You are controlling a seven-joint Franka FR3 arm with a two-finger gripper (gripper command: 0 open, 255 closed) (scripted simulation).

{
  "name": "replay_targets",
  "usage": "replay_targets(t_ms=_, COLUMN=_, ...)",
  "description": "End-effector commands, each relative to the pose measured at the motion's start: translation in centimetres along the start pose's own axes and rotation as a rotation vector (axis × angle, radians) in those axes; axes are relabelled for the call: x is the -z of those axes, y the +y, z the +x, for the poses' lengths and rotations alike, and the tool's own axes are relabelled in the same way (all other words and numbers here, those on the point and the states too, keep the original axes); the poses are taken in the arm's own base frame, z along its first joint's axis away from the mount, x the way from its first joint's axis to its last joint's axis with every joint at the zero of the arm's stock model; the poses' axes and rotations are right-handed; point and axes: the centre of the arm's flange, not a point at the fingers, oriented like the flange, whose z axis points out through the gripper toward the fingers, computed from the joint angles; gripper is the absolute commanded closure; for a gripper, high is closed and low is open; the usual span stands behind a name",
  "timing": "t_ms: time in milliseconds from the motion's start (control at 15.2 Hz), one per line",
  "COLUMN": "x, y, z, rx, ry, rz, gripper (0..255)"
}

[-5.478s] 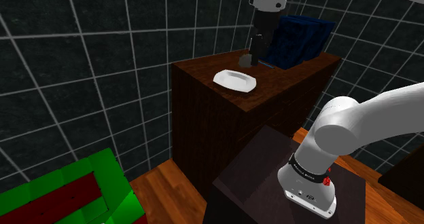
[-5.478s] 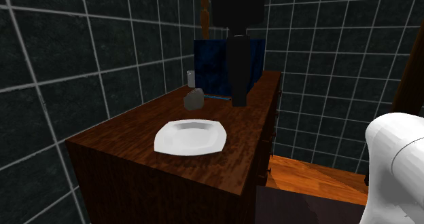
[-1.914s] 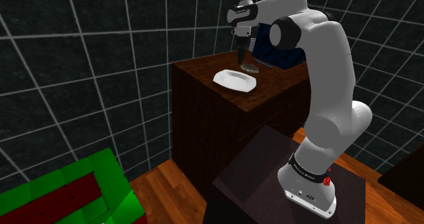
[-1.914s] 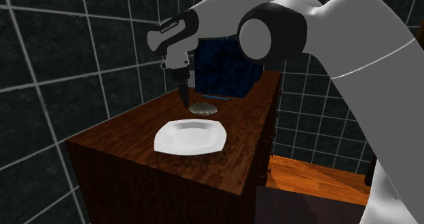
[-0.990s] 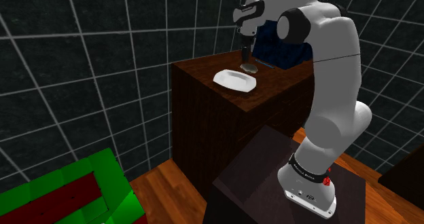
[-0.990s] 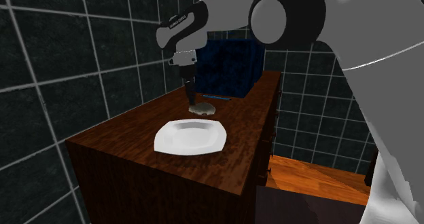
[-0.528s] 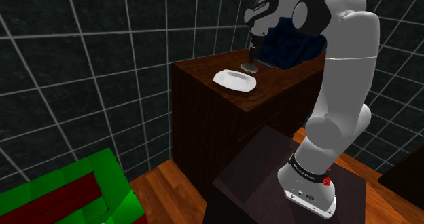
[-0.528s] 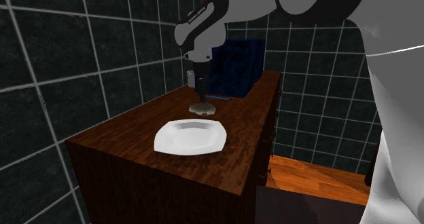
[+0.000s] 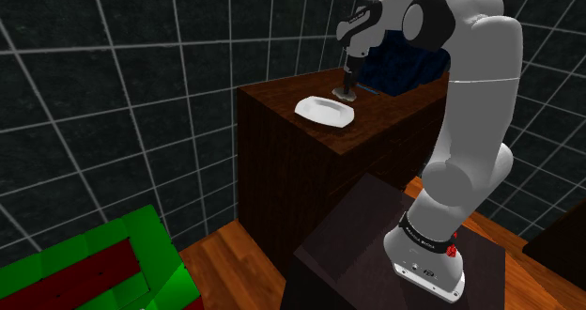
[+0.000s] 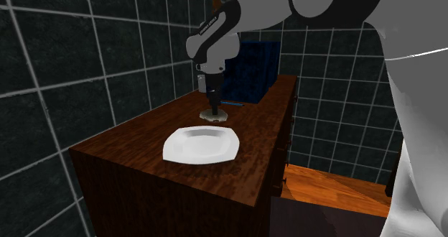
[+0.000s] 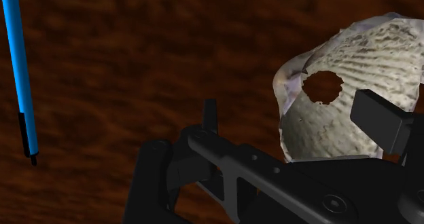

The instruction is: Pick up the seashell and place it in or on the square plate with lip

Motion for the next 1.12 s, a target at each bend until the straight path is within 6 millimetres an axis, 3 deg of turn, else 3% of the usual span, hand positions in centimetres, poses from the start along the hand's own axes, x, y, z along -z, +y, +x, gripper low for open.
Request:
replay_targets(t_ms=0, x=0.0, y=0.0, z=0.0, rx=0.000, ry=0.000, rz=0.000, gripper=0)
replay_targets(t_ms=198, x=0.0, y=0.0, z=0.0, rx=0.000, ry=0.000, rz=0.000, gripper=0)
replay_targets(t_ms=264, x=0.0, y=0.0, z=0.0, rx=0.000, ry=0.000, rz=0.000, gripper=255)
replay_targets(t_ms=858, x=0.0, y=0.0, z=0.0, rx=0.000, ry=0.000, rz=0.000, gripper=255)
replay_targets(t_ms=1056, x=1.5, y=0.1, z=-0.1, rx=0.000, ry=0.000, rz=0.000, gripper=255)
